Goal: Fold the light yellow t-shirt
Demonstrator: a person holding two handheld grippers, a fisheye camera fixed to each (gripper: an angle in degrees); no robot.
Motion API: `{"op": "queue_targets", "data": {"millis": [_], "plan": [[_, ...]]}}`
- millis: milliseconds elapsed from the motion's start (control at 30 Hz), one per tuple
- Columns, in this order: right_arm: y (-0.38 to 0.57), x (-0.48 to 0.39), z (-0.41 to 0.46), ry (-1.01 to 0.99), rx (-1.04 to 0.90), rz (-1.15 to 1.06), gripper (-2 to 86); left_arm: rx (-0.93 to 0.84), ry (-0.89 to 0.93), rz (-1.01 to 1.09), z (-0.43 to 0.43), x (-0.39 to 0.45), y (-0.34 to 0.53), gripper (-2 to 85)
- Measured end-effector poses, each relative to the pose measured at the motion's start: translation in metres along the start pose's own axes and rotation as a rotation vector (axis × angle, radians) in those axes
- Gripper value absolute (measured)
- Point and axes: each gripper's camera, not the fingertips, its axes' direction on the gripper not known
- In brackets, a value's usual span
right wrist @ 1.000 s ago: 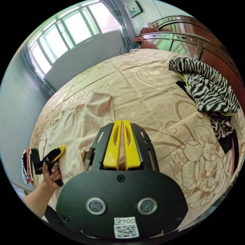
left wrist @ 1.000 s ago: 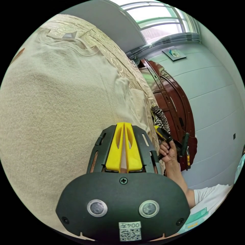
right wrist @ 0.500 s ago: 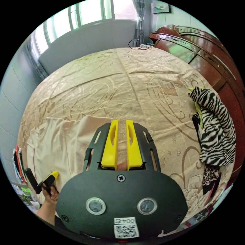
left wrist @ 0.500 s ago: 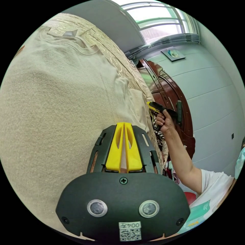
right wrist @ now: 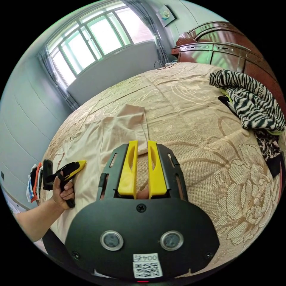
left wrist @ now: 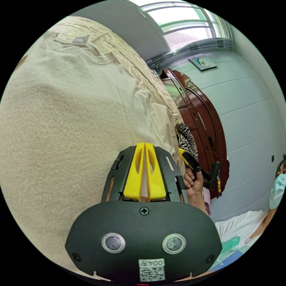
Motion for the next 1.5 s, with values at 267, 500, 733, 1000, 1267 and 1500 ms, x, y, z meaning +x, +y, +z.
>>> {"op": "queue_targets", "data": {"millis": [267, 500, 733, 1000, 1267, 1500], "plan": [[-0.007, -0.011, 0.010, 0.043, -0.095, -0.023, 9.7, 0.000, -0.003, 0.000, -0.025, 0.020, -0.049, 0.1], [-0.003, -0.023, -0.007, 0.177, -0.103, -0.061, 1.3, 0.000, -0.003, 0.001, -0.044, 0.045, -0.095, 0.1], [-0.001, 0.012, -0.025, 0.146, -0.141, 0.048, 2.7, -0.002, 0.005, -0.005, -0.061, 0.081, -0.151, 0.2], [-0.010, 0.000, -0.031, -0.059, -0.046, -0.049, 0.0, 0.007, -0.007, 0.129, -0.071, 0.218, -0.258, 0.2], [-0.014, 0.009, -0.027, 0.060, -0.120, -0.030, -0.7, -0.401, -0.342, 0.484, 0.146, 0.442, -0.454, 0.5], [-0.016, 0.008, -0.035, 0.028, -0.109, -0.049, -0.6, -0.487, -0.574, 0.629, 0.215, 0.509, -0.489, 0.7]]}}
